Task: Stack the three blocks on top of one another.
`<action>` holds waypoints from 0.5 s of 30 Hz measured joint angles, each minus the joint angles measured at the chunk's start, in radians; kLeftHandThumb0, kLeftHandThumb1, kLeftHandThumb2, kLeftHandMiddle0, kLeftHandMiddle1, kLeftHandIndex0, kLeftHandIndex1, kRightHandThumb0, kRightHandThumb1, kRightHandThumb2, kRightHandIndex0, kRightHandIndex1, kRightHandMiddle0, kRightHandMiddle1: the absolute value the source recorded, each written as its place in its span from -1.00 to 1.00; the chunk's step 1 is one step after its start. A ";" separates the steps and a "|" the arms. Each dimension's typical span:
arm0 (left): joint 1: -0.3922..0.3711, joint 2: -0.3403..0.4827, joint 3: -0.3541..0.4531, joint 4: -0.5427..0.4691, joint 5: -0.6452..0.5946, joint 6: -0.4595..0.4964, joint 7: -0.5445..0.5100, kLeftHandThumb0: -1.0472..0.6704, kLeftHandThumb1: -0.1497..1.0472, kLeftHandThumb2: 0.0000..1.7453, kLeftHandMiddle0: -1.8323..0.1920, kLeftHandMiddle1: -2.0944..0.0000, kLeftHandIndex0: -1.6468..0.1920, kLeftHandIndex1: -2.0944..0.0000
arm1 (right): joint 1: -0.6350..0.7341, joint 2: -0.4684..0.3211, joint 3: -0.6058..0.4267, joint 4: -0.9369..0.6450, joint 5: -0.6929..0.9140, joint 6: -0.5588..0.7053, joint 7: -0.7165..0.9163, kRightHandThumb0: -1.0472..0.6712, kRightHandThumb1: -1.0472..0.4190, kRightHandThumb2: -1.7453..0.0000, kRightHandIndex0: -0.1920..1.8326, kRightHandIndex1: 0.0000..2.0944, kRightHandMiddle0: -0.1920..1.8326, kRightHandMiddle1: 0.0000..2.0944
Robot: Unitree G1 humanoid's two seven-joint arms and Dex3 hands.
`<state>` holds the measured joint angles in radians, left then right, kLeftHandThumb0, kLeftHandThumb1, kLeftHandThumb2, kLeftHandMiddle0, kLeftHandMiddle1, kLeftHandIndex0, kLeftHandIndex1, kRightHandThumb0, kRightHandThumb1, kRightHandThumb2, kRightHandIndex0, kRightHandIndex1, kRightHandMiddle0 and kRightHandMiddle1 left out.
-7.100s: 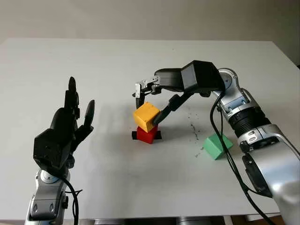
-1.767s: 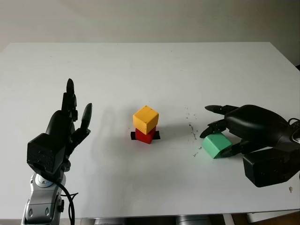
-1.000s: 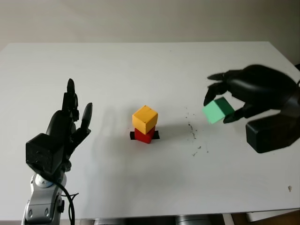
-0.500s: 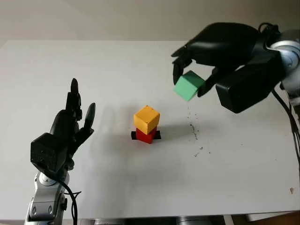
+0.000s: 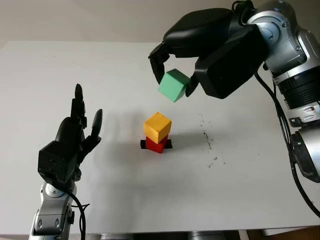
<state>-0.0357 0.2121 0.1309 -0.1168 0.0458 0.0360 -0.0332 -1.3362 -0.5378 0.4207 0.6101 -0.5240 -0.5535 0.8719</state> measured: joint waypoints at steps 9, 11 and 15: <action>0.000 -0.015 0.000 0.000 -0.009 0.003 0.000 -0.71 1.00 -0.31 0.99 0.95 1.00 0.97 | 0.000 0.054 0.057 -0.017 -0.003 -0.020 0.062 -0.28 -0.78 0.94 -0.52 -0.96 -0.38 0.28; 0.000 -0.015 0.000 0.001 -0.006 0.001 0.001 -0.72 1.00 -0.31 0.97 0.94 0.99 0.96 | 0.000 0.060 0.068 -0.020 -0.017 -0.020 0.066 -0.29 -0.80 0.94 -0.55 -0.97 -0.40 0.31; 0.000 -0.015 0.000 0.006 0.000 -0.011 0.003 -0.73 1.00 -0.32 0.96 0.94 0.99 0.96 | 0.000 0.078 0.097 -0.020 -0.026 -0.040 0.082 -0.28 -0.79 0.94 -0.57 -0.96 -0.37 0.34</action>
<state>-0.0362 0.1974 0.1309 -0.1110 0.0455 0.0250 -0.0300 -1.3362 -0.4600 0.5173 0.5901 -0.5504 -0.5933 0.9539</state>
